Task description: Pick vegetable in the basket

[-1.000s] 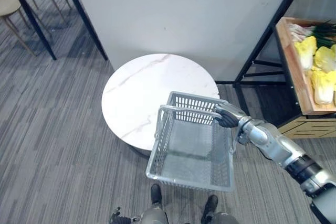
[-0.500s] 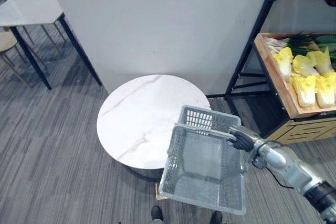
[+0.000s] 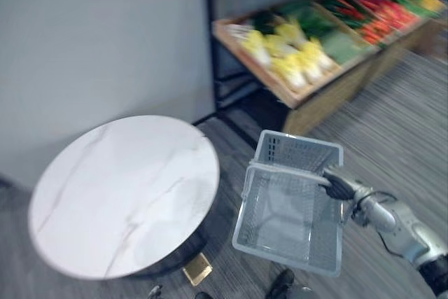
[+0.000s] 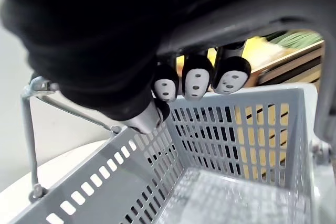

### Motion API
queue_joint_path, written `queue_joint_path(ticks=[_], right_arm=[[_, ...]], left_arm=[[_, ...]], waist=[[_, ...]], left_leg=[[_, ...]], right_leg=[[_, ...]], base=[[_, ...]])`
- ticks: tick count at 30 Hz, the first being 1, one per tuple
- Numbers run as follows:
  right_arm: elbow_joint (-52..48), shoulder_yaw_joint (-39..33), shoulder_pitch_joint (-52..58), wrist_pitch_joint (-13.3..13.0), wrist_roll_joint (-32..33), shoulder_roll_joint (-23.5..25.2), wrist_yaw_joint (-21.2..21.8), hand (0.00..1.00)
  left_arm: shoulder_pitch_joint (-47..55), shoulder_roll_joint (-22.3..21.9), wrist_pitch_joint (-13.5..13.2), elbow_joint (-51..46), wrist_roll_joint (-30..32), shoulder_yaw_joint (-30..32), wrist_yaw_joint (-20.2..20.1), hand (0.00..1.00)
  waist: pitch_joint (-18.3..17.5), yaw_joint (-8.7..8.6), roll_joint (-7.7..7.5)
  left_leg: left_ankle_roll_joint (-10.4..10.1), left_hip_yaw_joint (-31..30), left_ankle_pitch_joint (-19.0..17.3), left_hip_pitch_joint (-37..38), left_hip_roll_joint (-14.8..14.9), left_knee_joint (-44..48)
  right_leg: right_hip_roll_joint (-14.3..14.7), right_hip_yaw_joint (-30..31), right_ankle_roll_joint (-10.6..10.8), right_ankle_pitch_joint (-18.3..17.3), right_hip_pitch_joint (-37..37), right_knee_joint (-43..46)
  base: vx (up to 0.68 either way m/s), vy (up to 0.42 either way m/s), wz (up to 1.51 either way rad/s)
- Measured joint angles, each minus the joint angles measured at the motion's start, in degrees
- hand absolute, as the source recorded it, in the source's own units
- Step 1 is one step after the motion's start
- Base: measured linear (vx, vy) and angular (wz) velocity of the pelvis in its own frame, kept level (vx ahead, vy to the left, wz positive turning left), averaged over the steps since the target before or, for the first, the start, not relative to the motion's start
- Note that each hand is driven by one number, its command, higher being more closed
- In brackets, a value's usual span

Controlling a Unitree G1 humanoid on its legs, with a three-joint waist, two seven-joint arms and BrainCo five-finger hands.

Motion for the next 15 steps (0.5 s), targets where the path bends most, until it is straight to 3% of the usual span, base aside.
queue_joint_path(ticks=[2, 4, 7, 10, 12, 13, 14, 15], right_arm=[[0.0, -0.1, -0.4, 0.1, 0.1, 0.0, -1.3, 1.00], [0.0, -0.7, 1.3, 0.2, 0.1, 0.0, -1.6, 1.00], [-0.2, -0.9, 4.7, 0.4, 0.1, -0.1, -1.6, 1.00], [-0.5, -0.8, 5.3, 0.3, 0.1, 0.4, -1.7, 1.00], [-0.7, -0.7, 5.2, 0.3, 0.2, 0.4, -1.9, 1.00], [-0.7, -0.7, 5.2, 0.3, 0.2, 0.4, -1.9, 1.00], [-0.8, -0.8, 5.1, 0.3, 0.2, 0.3, -1.9, 1.00], [-0.8, -0.7, 5.1, 0.3, 0.2, 0.3, -1.9, 1.00]], left_arm=[[-0.9, -0.9, -0.2, 0.4, -0.1, -0.1, -0.4, 0.00], [-1.2, -1.4, -0.3, 0.4, -0.3, -0.4, -0.8, 0.00], [-1.4, -2.5, -0.5, 0.4, -0.2, 0.9, -0.7, 0.00], [-1.2, -2.7, -0.6, 0.4, -0.2, 2.8, -0.6, 0.00], [-1.0, -3.2, -0.6, 0.4, -0.2, 4.0, -0.5, 0.00], [-0.8, -3.3, -0.7, 0.5, -0.2, 4.4, -0.5, 0.00], [-0.6, -3.7, -0.9, 0.5, -0.2, 5.3, -0.4, 0.00], [-0.4, -4.1, -0.8, 0.4, -0.3, 5.8, -0.1, 0.00]], waist=[[0.1, -0.76, 0.28], [-0.1, -2.39, 1.11], [-0.4, -3.25, 2.95], [-0.3, -2.32, 3.29], [-0.3, -1.54, 4.45], [-0.3, -1.60, 4.55], [-0.2, -1.68, 4.43], [-0.4, -1.67, 4.74]], left_leg=[[-1.5, 4.8, -0.9, 1.2, 1.0, 1.4], [-3.0, 6.2, -0.9, 1.7, 2.6, 3.0], [-4.1, 7.7, -0.6, 2.3, 6.9, 8.8], [-4.1, 7.1, -0.6, 2.3, 12.5, 19.4], [-1.8, 2.3, 0.9, 1.6, 18.8, 31.7], [-1.3, -0.8, 0.8, 0.4, 19.4, 34.0], [-1.8, -8.1, -0.8, -2.0, 18.8, 37.7], [-2.4, -14.7, -3.1, -4.6, 16.5, 39.1]], right_leg=[[1.1, -0.5, 2.5, 0.3, 0.1, -1.7], [3.4, 0.8, 2.9, 0.7, 0.3, -3.4], [7.3, 4.1, 2.6, 0.2, 0.2, -5.5], [9.6, 8.0, 1.9, -0.3, 0.0, -6.5], [12.2, 12.6, 1.4, -0.7, 0.9, -7.7], [12.7, 14.1, 1.3, -0.7, 1.2, -8.0], [13.0, 16.4, 1.4, -0.7, 1.5, -8.4], [13.2, 18.6, 1.4, -0.7, 1.4, -8.5]], base=[[0.00, -0.086, -1.39], [0.07, -0.110, -0.59], [0.04, -0.116, -0.56], [0.00, -0.076, -0.88], [0.02, -0.059, -1.07], [0.07, -0.026, -0.99], [0.12, 0.013, -0.95], [0.12, 0.035, -0.99]])
